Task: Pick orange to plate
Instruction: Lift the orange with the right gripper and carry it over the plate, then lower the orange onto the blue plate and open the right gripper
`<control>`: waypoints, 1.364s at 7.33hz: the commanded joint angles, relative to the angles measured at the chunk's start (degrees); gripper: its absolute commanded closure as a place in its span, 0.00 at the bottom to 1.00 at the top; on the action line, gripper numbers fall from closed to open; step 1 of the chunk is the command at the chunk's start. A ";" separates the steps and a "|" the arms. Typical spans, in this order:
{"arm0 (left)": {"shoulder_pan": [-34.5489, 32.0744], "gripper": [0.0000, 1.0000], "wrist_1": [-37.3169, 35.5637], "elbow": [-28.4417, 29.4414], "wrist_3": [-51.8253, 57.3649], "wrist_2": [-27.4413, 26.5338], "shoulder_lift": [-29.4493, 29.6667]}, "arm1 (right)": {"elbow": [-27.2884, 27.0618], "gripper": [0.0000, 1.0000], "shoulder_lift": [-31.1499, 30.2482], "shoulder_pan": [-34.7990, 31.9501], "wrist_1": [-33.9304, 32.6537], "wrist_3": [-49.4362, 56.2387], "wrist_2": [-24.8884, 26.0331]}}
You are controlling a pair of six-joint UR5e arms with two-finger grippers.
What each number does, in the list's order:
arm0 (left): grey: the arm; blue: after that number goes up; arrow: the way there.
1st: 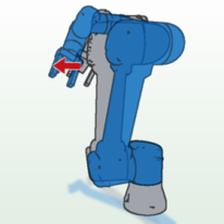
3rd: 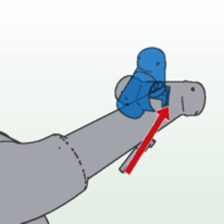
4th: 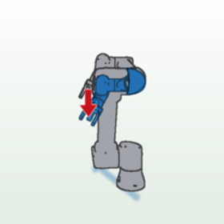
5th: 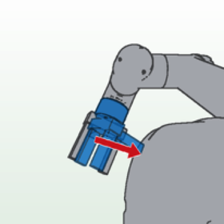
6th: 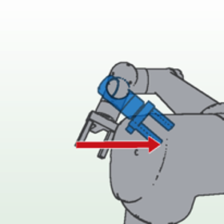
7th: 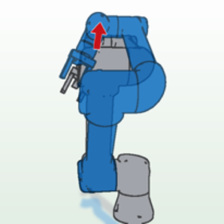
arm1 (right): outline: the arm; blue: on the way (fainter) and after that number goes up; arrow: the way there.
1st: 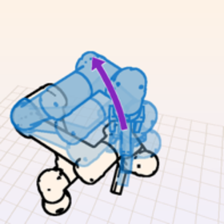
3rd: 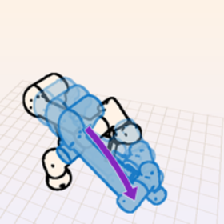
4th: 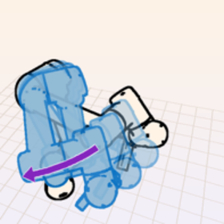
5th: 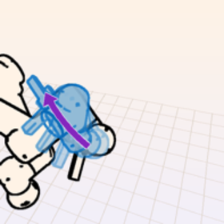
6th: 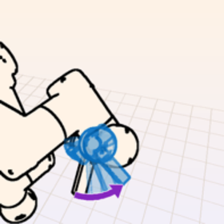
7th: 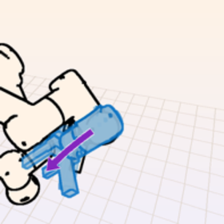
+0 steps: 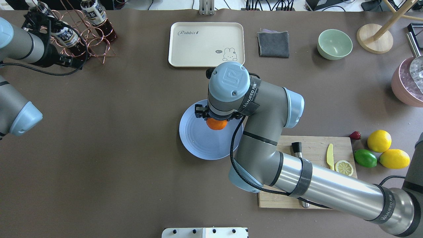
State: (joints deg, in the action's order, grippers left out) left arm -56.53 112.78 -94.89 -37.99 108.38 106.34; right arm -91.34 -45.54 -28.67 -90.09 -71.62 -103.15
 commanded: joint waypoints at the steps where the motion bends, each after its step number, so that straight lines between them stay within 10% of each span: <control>1: -0.77 0.02 -0.10 0.49 0.02 1.13 -0.35 | 2.48 1.00 0.88 1.85 0.09 0.25 2.14; 5: -0.95 0.02 -0.01 1.54 0.11 1.31 -0.08 | 7.05 1.00 1.33 3.00 6.32 -0.97 3.65; 6: -0.95 0.02 -0.10 1.55 0.11 1.31 -0.08 | 7.05 0.73 1.41 3.01 6.33 -1.41 3.65; 7: -0.95 0.02 -0.01 1.55 0.11 1.31 0.01 | 7.05 0.01 1.41 3.09 6.06 -1.68 3.65; 10: -1.21 0.02 -0.01 1.20 2.54 2.01 -0.43 | 3.30 0.00 1.33 -0.14 1.79 -1.51 2.17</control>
State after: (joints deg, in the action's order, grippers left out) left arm -57.57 112.80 -93.50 -37.28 109.95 106.05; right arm -85.68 -44.16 -26.83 -85.48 -73.22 -99.94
